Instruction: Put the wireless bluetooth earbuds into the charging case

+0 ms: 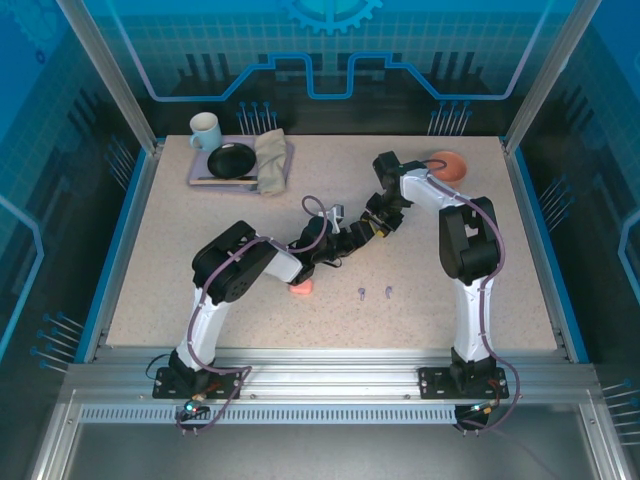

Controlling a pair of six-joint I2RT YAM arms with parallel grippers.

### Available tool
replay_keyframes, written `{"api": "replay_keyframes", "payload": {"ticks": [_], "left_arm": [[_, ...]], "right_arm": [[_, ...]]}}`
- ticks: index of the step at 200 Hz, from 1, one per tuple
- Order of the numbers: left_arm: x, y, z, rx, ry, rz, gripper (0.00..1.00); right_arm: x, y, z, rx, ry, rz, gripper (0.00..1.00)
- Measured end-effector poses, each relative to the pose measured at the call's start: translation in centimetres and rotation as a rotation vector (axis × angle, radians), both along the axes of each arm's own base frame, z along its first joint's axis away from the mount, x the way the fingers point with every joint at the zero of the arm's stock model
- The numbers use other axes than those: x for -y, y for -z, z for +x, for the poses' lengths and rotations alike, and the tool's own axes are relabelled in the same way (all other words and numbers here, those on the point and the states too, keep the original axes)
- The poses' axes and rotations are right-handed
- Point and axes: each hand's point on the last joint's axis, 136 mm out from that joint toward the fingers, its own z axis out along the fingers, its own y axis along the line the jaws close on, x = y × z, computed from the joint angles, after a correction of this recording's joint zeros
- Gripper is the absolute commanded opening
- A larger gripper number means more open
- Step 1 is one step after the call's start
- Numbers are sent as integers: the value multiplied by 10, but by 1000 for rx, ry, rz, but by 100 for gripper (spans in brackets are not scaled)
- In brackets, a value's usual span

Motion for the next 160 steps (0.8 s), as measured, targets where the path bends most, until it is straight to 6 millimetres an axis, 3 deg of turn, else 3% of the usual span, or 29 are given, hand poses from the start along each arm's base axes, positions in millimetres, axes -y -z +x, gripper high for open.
{"api": "replay_keyframes", "payload": {"ticks": [70,103,133,160], "left_arm": [[-4,-1,-5,0,-3,3,73],[-13,-4,-17,-14,-3,19,79],[-19,-16,-23,-9,-8,23,85],[-25,-38,-23,21,-25,6,88]], "right_arm": [[3,3,-2,-7,-12,-4,49],[4,1,-2,5,-33,-15,63],[3,-12,5,34,-53,-31,75],[-4,-35,16,87,-74,-49,78]]}}
